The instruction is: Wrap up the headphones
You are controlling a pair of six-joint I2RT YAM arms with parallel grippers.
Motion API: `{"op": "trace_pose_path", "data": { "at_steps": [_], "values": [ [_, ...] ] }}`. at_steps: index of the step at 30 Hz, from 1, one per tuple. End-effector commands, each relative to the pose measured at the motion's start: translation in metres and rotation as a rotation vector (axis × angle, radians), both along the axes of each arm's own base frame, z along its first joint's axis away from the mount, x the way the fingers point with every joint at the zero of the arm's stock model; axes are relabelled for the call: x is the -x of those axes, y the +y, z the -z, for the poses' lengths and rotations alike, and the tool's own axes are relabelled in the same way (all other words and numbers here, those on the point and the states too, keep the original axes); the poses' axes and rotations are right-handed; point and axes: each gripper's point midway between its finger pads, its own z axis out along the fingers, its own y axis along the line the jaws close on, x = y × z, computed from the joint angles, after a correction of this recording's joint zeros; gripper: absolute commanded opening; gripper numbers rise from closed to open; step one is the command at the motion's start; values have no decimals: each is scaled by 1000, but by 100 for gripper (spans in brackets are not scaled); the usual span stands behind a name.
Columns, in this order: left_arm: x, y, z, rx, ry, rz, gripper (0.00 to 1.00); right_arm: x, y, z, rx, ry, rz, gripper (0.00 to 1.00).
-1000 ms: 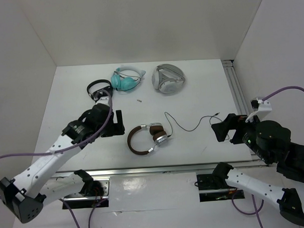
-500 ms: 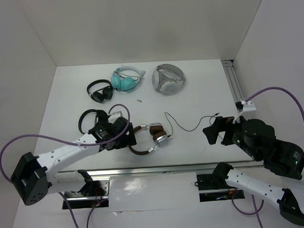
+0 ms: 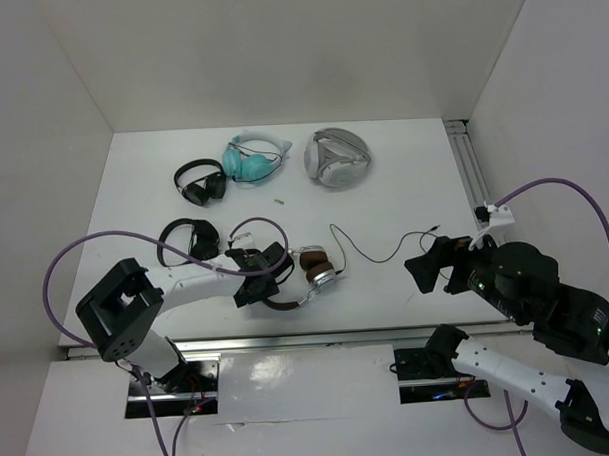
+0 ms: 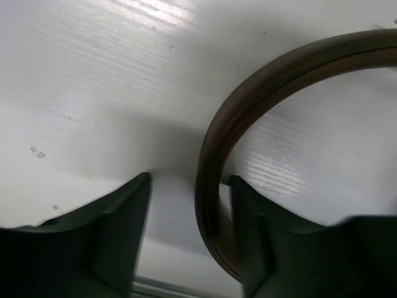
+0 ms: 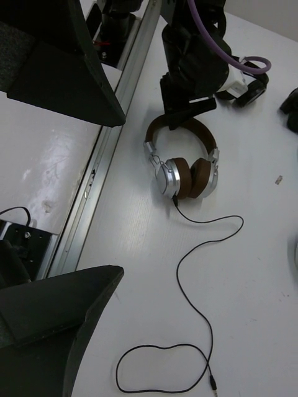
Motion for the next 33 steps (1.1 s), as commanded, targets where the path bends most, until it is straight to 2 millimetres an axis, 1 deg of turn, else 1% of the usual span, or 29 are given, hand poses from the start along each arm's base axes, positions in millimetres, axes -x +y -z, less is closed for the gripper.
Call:
{"op": "trace_pose_path", "data": {
  "at_steps": [1, 3, 4, 5, 6, 7, 8, 9, 10, 11, 12, 13, 14, 15, 16, 17, 20, 21, 22, 23, 24, 25, 26, 27, 29, 30, 31, 32, 33],
  "values": [
    [12, 6, 23, -19, 40, -58, 61, -2, 4, -15, -45, -56, -14, 100],
    [15, 6, 26, -15, 48, -57, 41, -4, 5, -13, -45, -56, -14, 100],
    [16, 5, 26, -9, 56, -56, 24, -5, 7, -12, -45, -56, -14, 100],
    [19, 8, 24, -13, 61, -69, 0, -5, 9, -7, -39, -45, -23, 100],
    [23, 9, 21, -18, 65, -60, 0, -4, 13, -10, -54, -51, -37, 100],
    [22, 8, 10, -10, 31, -54, 0, -7, 18, -6, -57, -46, -49, 100],
    [20, 7, -2, 0, 1, -66, 0, -6, 21, -9, -72, -54, -61, 100],
    [27, 19, -13, -59, -11, -60, 0, -5, 31, -5, -77, -46, -106, 100],
    [28, 21, -27, -61, -33, -63, 0, -4, 37, -18, -122, -110, -147, 100],
    [19, 15, -56, -10, -92, -59, 0, -3, 43, -23, -148, -141, -181, 100],
    [18, 14, -74, -2, -117, -33, 0, 0, 53, -17, -164, -151, -235, 100],
    [13, 16, -102, -11, -153, 9, 0, 4, 55, -37, -230, -253, -269, 100],
    [11, 18, -121, -5, -182, 28, 0, 6, 59, -41, -252, -287, -298, 100],
    [9, 20, -145, 26, -231, 47, 0, 7, 67, -33, -261, -284, -332, 100],
    [9, 28, -162, 6, -257, 70, 0, 5, 71, -40, -286, -313, -341, 100],
    [4, 27, -194, 23, -311, 112, 0, 1, 76, -36, -279, -304, -342, 100],
    [3, 48, -245, -8, -404, 139, 0, -19, 93, -11, -180, -232, -342, 100],
    [5, 57, -273, 2, -445, 141, 0, -28, 95, -4, -144, -216, -328, 100],
    [5, 62, -287, -6, -470, 150, 0, -35, 97, 4, -106, -202, -315, 100],
    [2, 72, -302, -34, -500, 152, 0, -45, 104, 11, -53, -190, -318, 100],
    [2, 75, -328, -20, -541, 161, 0, -49, 107, 10, -31, -192, -325, 100],
    [-1, 83, -341, -25, -566, 156, 0, -54, 109, 13, -6, -193, -323, 100],
    [-3, 82, -350, -14, -571, 171, 0, -61, 112, 16, 22, -182, -317, 100],
    [-5, 84, -371, -1, -609, 185, 0, -61, 119, 15, 19, -192, -329, 100],
    [-8, 91, -389, 9, -640, 172, 0, -62, 128, 10, 2, -202, -354, 100],
    [-9, 95, -404, 15, -674, 172, 0, -63, 134, 7, -22, -226, -367, 100],
    [-11, 95, -409, 18, -681, 175, 0, -64, 138, 7, -35, -235, -379, 100],
    [-10, 97, -415, 37, -690, 174, 0, -64, 142, 20, -36, -218, -386, 100],
    [-12, 96, -419, 32, -692, 185, 0, -69, 143, 18, -61, -234, -363, 100]
  ]
}}
